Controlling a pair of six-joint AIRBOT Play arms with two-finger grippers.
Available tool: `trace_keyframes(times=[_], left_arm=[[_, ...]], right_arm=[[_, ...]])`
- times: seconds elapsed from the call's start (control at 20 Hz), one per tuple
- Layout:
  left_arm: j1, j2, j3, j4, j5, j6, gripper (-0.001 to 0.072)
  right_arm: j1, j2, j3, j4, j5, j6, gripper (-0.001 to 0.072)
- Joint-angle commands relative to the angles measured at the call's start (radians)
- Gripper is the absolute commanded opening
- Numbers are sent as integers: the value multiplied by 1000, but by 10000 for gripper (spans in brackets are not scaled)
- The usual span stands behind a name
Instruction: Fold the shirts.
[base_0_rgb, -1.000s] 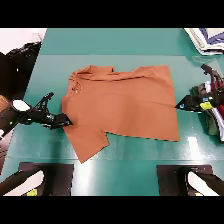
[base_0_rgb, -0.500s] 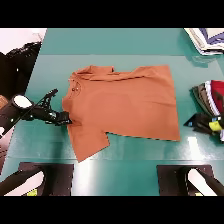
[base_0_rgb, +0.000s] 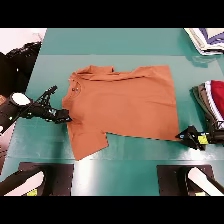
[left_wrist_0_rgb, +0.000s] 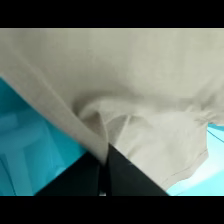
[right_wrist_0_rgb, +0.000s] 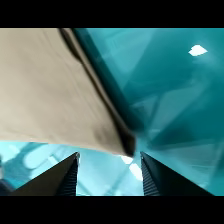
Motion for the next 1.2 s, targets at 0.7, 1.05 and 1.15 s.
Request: trace_keyframes(times=[0.7, 1.05, 1.15], left_arm=[[0, 255, 292, 55, -4, -74, 25], [0, 311, 1107, 72, 33, -75, 26], [0, 311, 1294, 97, 51, -77, 25]], right_arm=[[230, 199, 354, 41, -67, 45, 14], [300, 260, 1156, 23, -189, 55, 14], [264, 260, 1337, -4, -185, 55, 14]])
